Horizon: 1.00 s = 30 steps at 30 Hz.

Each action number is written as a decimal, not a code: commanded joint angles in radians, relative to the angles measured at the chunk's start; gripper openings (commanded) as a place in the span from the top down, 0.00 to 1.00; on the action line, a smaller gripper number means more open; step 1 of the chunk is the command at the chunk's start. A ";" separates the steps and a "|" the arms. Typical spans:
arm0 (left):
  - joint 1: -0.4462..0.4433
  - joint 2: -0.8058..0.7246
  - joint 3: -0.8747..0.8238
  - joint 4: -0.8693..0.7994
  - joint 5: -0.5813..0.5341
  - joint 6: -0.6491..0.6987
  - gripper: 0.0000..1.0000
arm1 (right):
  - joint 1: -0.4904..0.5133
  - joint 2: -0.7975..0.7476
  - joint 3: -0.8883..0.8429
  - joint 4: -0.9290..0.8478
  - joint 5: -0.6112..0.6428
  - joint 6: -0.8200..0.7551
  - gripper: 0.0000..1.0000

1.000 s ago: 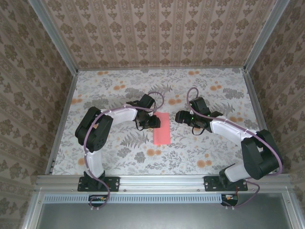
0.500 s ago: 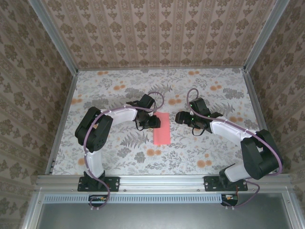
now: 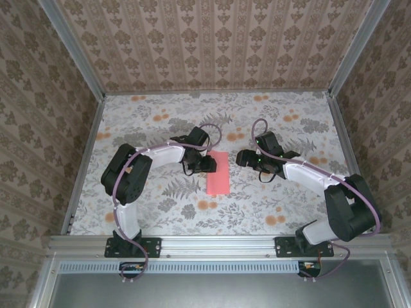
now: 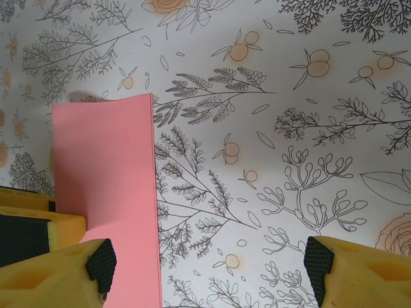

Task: Fold a paper plane with a square sheet of paper (fold left side to right side)
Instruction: First fold in half a square sheet of paper at the center of the table.

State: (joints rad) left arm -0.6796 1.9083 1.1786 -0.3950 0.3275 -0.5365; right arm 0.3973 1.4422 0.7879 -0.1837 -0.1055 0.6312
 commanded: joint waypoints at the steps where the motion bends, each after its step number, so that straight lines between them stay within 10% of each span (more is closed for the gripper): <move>1: -0.005 0.034 -0.029 0.002 -0.044 0.030 0.61 | -0.003 -0.029 -0.015 -0.003 -0.007 -0.007 0.20; 30: -0.005 0.055 -0.011 -0.010 -0.045 0.005 0.59 | 0.019 0.010 0.008 0.009 -0.039 -0.002 0.20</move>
State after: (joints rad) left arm -0.6800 1.9083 1.1790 -0.3950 0.3283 -0.5373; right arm 0.4107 1.4425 0.7879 -0.1829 -0.1356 0.6315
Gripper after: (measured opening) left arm 0.409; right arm 0.803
